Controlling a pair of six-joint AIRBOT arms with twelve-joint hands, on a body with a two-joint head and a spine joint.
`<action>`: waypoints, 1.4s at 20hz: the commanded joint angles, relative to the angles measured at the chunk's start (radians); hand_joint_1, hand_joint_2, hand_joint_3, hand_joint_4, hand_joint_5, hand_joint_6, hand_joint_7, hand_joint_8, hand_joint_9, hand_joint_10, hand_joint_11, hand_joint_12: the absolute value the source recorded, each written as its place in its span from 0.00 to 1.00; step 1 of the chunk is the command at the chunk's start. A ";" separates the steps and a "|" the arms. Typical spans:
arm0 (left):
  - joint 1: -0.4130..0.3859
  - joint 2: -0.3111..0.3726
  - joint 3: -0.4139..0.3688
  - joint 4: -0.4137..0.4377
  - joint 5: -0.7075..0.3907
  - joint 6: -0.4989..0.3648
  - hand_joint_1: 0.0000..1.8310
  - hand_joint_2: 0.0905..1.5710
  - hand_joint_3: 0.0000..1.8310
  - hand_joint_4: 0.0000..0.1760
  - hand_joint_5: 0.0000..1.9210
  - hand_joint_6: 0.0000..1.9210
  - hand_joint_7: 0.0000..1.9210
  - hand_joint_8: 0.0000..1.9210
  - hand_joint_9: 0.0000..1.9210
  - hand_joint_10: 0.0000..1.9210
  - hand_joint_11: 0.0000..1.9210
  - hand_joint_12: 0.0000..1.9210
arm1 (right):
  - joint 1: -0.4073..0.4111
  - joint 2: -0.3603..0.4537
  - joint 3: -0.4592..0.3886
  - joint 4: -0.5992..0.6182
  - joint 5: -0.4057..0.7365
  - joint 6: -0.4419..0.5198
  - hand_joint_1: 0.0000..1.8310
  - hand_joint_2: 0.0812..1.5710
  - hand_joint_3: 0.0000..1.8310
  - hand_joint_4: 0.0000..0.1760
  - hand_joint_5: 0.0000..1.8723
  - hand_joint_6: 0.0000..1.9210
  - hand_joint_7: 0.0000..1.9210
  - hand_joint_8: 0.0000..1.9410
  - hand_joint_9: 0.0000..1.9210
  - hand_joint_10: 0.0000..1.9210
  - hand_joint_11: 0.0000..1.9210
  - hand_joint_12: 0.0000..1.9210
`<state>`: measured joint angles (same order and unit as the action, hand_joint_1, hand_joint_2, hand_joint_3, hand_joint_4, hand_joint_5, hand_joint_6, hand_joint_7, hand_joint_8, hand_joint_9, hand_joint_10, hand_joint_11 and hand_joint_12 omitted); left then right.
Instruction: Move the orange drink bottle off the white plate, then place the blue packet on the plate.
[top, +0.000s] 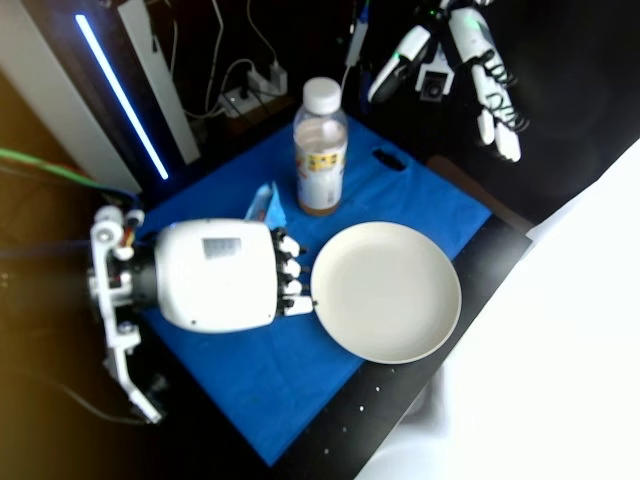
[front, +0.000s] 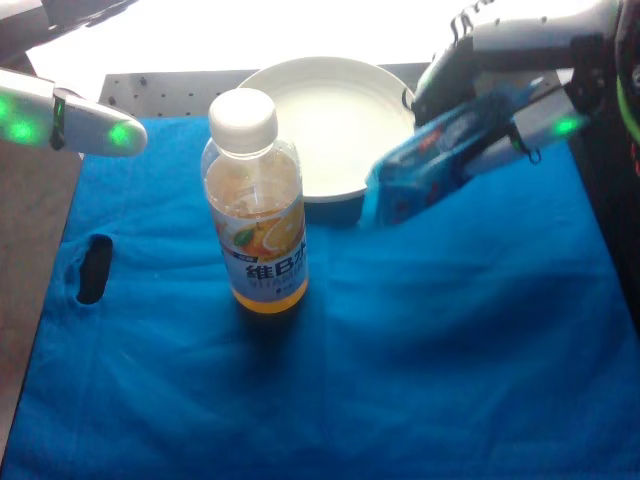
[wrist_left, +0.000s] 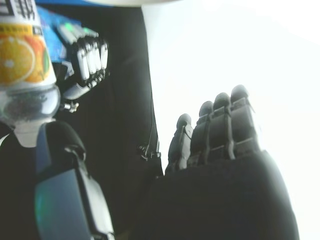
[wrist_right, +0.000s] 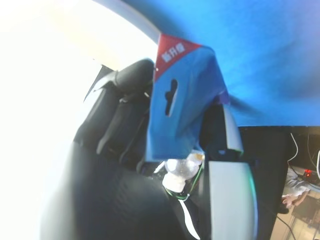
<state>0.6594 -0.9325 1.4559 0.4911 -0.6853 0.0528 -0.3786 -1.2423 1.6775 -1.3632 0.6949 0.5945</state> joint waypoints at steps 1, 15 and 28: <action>-0.009 -0.005 0.005 -0.058 -0.094 -0.006 0.37 0.46 0.00 0.87 0.00 0.00 0.00 0.00 0.00 0.00 0.00 0.00 | 0.021 -0.008 0.015 0.086 0.027 -0.002 0.64 0.69 0.00 0.00 0.53 0.49 0.43 0.86 0.41 0.98 0.39 0.99; -0.001 -0.033 0.020 -0.055 -0.093 -0.010 0.34 0.48 0.00 0.67 0.00 0.00 0.00 0.00 0.00 0.00 0.00 0.00 | 0.042 -0.141 0.184 0.212 0.045 -0.016 0.68 0.70 0.00 0.00 0.60 0.31 0.43 0.70 0.31 0.65 0.20 0.87; 0.001 -0.051 0.029 -0.058 -0.107 -0.019 0.32 0.49 0.00 0.68 0.00 0.00 0.00 0.00 0.00 0.00 0.00 0.00 | 0.062 -0.252 0.298 0.275 0.041 -0.016 0.68 0.68 0.00 0.00 0.60 0.41 0.49 0.53 0.47 0.34 0.32 0.69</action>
<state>0.6670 -0.9817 1.4815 0.4812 -0.6891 0.0425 -0.3336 -1.4986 1.9724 -1.1713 0.6968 0.5724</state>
